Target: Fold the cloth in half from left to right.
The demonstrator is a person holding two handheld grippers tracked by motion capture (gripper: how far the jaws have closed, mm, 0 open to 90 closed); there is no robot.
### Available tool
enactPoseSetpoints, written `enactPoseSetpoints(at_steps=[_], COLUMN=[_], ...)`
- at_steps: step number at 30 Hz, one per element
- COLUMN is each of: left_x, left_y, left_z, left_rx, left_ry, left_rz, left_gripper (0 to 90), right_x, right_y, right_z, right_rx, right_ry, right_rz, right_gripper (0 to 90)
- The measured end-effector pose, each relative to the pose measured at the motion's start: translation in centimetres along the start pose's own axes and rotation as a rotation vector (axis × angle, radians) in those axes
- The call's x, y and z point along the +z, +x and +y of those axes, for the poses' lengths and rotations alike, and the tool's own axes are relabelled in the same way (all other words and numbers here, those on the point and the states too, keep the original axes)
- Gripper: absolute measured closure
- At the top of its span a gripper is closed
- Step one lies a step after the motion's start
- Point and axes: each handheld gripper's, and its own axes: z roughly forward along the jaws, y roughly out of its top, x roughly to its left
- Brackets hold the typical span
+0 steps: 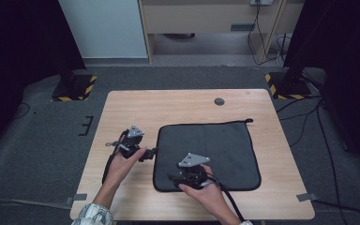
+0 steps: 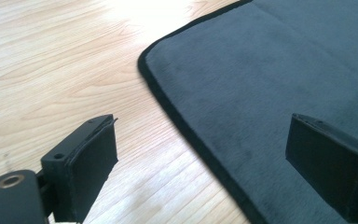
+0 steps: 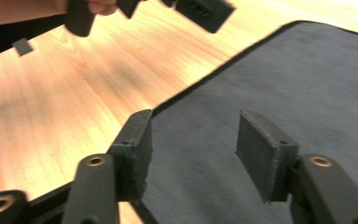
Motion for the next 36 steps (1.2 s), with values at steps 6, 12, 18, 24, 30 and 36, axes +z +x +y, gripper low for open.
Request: enactPoseSetpoints(at_steps=[6, 12, 18, 24, 30, 36], left_x=[-1.0, -1.6, -1.6, -1.7, -1.7, -1.7], left_y=[0.7, 1.1, 1.2, 1.1, 1.1, 1.1], left_z=[-0.3, -0.4, -0.5, -0.4, -0.2, 0.4], left_rx=[-0.01, -0.017, -0.027, -0.023, -0.024, -0.016], left_ry=[-0.003, -0.009, -0.016, -0.02, -0.019, -0.022], left_rz=[0.012, 0.018, 0.015, 0.009, 0.004, -0.005], left_gripper=[8.4, 8.4, 8.4, 8.5, 8.5, 10.5], right_x=[1.1, 2.6, 3.8, 4.7, 5.0, 4.9], right_y=[1.7, 3.2, 3.9, 4.2, 4.5, 4.3], right_z=[-0.2, -0.7, -1.2, -1.9, -2.3, -2.5], right_rx=[-0.018, -0.045, -0.067, -0.066, -0.099, -0.12], right_ry=[0.001, 0.02, 0.058, 0.096, 0.103, 0.094], right_rz=[0.043, 0.084, 0.074, 0.043, 0.005, -0.046], right_gripper=[63.0, 71.3, 60.5, 46.9, 54.3, 74.1])
